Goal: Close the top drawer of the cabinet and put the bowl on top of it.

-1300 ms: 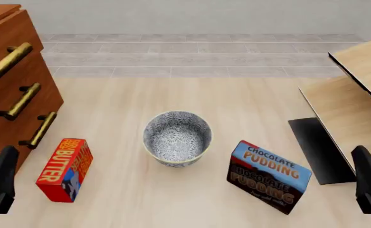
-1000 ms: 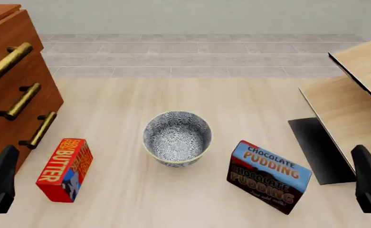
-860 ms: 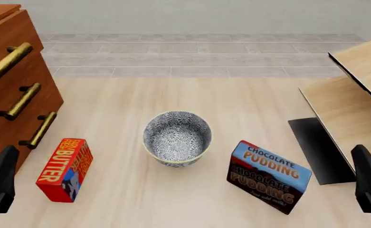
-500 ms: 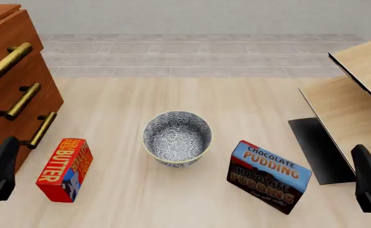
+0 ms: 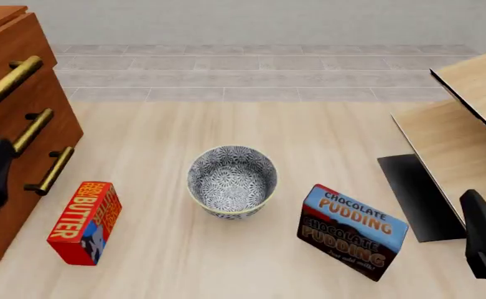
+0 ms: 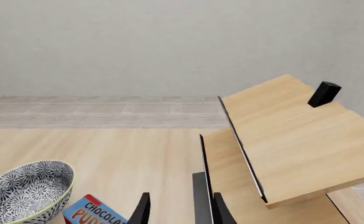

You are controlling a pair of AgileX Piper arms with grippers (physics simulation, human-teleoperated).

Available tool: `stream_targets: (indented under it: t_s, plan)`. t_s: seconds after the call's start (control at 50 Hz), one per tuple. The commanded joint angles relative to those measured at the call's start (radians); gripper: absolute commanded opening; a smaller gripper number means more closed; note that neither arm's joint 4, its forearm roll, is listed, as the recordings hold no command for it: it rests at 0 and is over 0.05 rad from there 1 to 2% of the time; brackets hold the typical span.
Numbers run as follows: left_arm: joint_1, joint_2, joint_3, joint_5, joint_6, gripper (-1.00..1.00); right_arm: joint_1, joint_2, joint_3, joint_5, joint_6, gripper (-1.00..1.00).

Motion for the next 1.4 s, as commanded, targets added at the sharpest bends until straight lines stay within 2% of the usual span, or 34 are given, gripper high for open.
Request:
stream_targets:
  t_s: [0.02,0.36,0.84,1.4]
  plan:
    - [0.01,0.074,-0.042,-0.005,-0.001,1.0,0.0,-0.005,0.0,0.004,0.0,1.0]
    - [0.029,0.168,-0.051,-0.055,-0.032,1.0,0.0,-0.005,0.0,0.004,0.0,1.0]
    - [0.05,0.267,-0.064,-0.119,-0.037,1.0,0.0,-0.005,0.0,0.004,0.0,1.0]
    - [0.154,0.36,-0.072,-0.191,-0.057,1.0,0.0,-0.005,0.0,0.004,0.0,1.0]
